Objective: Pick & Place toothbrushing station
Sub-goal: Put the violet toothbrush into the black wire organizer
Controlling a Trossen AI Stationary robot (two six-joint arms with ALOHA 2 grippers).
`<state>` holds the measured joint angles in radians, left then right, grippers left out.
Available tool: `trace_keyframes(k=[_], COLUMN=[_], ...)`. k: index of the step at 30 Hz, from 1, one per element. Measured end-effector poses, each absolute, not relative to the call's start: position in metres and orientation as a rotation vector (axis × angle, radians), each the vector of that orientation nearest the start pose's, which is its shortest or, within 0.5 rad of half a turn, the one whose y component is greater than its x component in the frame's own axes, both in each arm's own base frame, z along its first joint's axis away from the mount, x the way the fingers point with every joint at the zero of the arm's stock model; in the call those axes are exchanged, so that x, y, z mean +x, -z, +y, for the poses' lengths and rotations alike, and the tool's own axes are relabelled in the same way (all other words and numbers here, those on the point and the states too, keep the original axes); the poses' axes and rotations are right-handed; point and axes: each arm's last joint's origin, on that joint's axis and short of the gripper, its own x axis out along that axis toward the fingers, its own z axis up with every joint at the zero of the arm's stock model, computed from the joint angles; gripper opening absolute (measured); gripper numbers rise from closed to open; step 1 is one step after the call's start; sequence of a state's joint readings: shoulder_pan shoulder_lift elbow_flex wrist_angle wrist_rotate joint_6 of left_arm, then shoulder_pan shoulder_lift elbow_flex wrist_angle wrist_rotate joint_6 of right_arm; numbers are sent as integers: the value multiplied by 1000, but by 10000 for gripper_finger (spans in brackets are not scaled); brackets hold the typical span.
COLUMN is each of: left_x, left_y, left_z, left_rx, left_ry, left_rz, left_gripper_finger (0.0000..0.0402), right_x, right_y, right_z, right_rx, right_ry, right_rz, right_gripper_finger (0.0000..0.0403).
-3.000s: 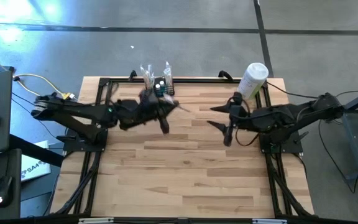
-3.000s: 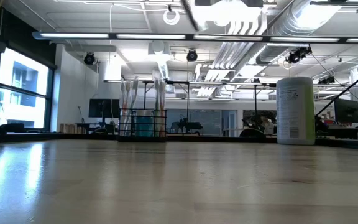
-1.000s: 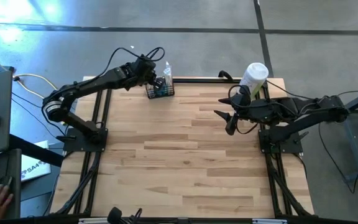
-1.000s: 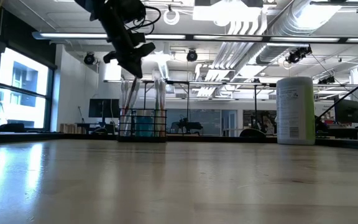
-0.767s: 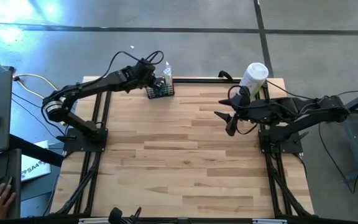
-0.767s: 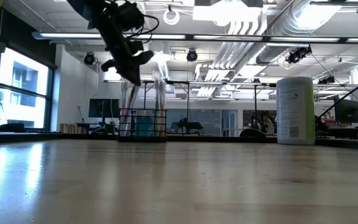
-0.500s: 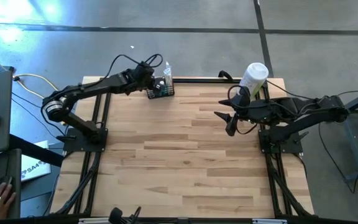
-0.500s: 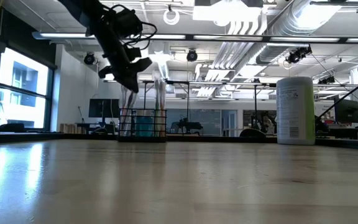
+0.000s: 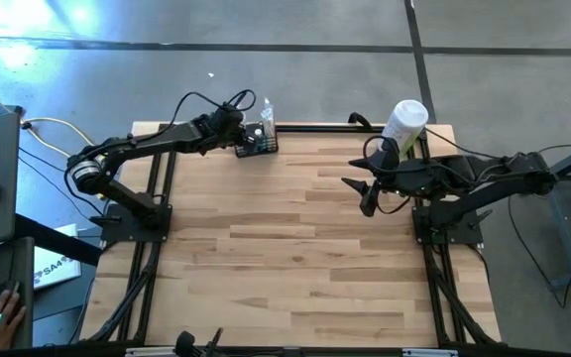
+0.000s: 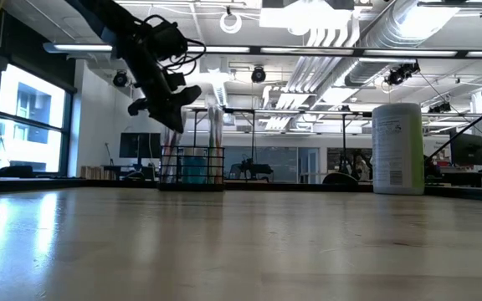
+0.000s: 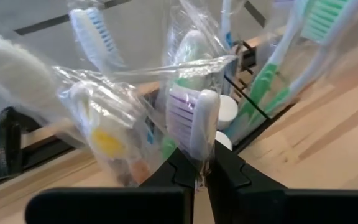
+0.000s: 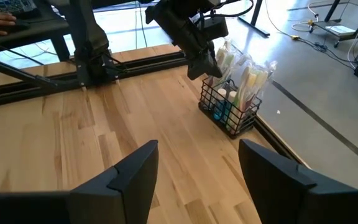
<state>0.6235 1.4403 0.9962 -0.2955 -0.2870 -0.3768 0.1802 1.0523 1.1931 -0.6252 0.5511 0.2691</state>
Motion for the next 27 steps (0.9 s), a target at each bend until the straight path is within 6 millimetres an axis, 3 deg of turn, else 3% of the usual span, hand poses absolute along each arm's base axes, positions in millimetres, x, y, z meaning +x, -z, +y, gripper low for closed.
trace_keyframes(k=[16, 27], left_x=[241, 220], left_y=[-252, -282], left_z=[181, 170], left_rx=[-462, -446], left_ry=[-947, -933], left_rz=[592, 515], left_gripper_finger=[60, 108], right_x=[204, 204], right_y=[-384, -384], right_z=[21, 21], right_rx=[81, 78], right_ry=[443, 450], right_rz=[397, 395], right_gripper_finger=[216, 216])
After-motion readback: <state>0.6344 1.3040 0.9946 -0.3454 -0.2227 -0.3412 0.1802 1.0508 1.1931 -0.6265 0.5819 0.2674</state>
